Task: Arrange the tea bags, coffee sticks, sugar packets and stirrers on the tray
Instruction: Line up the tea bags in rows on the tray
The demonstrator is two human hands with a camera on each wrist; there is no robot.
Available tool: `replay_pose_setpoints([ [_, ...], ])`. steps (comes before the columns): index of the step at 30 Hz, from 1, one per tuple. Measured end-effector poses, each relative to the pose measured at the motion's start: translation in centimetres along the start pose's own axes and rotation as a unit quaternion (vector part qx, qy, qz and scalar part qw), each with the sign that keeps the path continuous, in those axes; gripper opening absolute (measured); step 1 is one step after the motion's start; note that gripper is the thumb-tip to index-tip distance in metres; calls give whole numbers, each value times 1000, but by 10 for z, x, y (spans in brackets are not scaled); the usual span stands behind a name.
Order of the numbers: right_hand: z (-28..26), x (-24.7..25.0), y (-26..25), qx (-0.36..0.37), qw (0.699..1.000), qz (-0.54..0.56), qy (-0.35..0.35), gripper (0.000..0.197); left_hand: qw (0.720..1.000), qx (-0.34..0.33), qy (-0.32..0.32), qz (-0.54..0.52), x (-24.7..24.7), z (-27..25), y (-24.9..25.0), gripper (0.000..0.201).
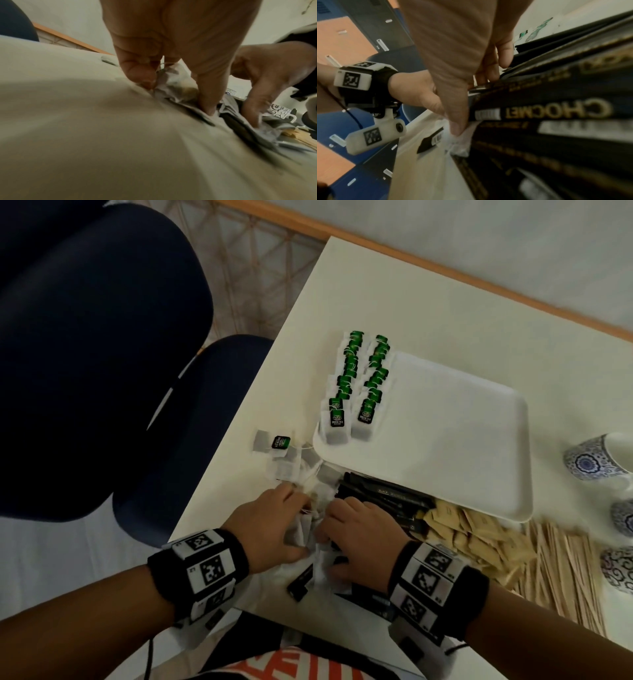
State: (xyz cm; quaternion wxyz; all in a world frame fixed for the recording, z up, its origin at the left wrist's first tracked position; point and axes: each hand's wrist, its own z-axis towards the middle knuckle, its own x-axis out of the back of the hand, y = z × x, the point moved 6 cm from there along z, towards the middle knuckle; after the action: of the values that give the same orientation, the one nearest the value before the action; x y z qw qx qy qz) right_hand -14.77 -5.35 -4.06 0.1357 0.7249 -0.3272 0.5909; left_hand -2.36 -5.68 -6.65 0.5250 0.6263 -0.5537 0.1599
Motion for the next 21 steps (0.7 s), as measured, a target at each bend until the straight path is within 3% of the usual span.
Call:
replay_pose_setpoints([
  [6, 6, 7, 2, 5, 996, 80, 40, 27, 1000, -20, -12, -3, 2, 4, 4, 32],
  [10, 6, 16, 14, -23, 980, 185, 65, 24, 997, -20, -3, -81, 14, 3, -6, 29],
  [15, 12, 33, 32, -99, 934, 323, 117, 19, 981, 28, 47, -184, 34, 4, -29, 27],
  [17, 17, 37, 40, -138, 906, 383, 118, 18, 965, 53, 62, -248, 38, 5, -35, 21],
  [21, 30, 36, 53, -205, 869, 439, 101, 19, 925, 62, 64, -369, 45, 13, -30, 30],
])
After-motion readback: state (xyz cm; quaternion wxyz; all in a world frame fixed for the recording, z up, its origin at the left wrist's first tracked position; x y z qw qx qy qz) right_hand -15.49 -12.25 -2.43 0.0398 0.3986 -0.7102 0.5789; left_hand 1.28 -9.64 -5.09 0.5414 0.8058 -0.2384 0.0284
